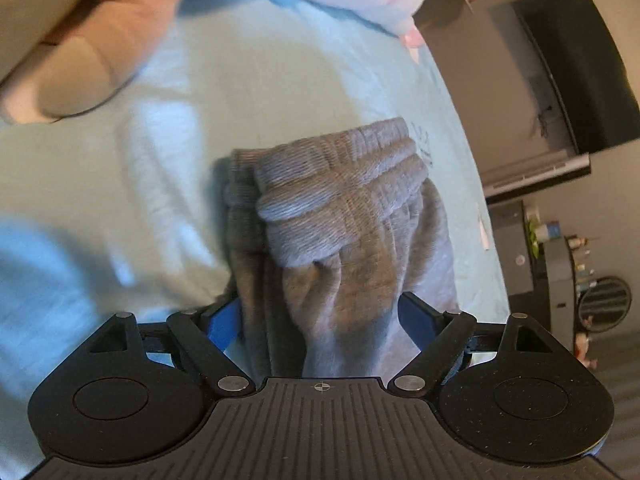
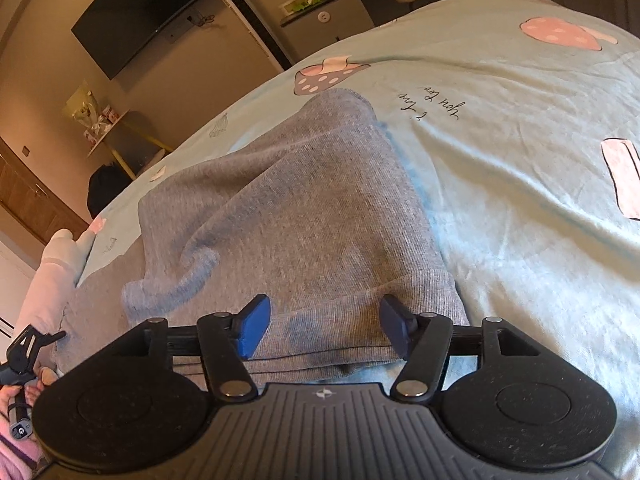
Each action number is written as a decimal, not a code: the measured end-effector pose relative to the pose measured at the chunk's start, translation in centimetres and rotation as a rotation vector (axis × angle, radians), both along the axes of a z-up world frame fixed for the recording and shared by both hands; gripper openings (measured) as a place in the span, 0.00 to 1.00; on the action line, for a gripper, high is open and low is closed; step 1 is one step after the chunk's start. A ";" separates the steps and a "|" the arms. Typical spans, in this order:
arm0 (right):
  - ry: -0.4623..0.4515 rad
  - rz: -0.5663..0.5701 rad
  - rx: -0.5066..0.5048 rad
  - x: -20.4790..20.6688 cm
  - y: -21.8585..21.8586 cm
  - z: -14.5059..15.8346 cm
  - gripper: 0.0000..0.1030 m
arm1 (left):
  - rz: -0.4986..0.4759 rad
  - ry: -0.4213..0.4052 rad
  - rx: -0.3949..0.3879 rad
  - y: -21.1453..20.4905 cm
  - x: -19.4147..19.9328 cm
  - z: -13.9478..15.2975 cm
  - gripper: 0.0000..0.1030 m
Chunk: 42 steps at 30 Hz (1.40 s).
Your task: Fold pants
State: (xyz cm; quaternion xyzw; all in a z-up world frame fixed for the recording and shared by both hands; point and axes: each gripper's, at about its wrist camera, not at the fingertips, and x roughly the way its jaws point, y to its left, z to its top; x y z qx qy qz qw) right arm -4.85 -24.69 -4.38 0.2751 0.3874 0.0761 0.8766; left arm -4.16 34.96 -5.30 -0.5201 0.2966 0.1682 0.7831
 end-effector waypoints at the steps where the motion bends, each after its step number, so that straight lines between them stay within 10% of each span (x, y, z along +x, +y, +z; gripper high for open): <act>1: 0.000 0.000 -0.001 0.0 0.0 0.0 0.60 | 0.006 -0.003 -0.004 0.4 0.3 -0.2 0.86; 4: 0.001 0.000 -0.002 0.1 0.1 0.0 0.61 | 0.062 -0.039 -0.072 1.1 0.5 -1.1 0.87; 11: 0.007 -0.008 0.015 0.3 0.0 -0.2 0.61 | 0.003 -0.057 -0.015 1.6 -0.3 -0.4 0.26; 17: 0.007 -0.009 0.021 0.3 -0.1 -0.3 0.61 | -0.068 -0.177 0.071 0.4 -0.3 1.9 0.38; 20: 0.007 -0.008 0.020 0.2 -0.2 -0.2 0.62 | -0.035 -0.085 0.031 0.4 1.0 1.0 0.52; 22: 0.004 -0.007 0.015 0.2 -0.2 -0.2 0.62 | -0.015 0.009 0.026 0.4 1.7 0.5 0.36; 30: -0.011 -0.017 0.042 -0.3 -0.6 0.0 0.62 | -0.266 -0.085 0.468 -7.4 3.6 10.7 0.22; 37: -0.060 -0.032 0.063 -1.3 -1.0 0.9 0.62 | -0.674 -0.298 0.783 -25.0 4.2 17.4 0.27; 42: -0.070 -0.024 0.104 -1.8 -1.6 1.2 0.62 | -0.941 -0.294 0.766 -35.3 5.0 12.9 0.85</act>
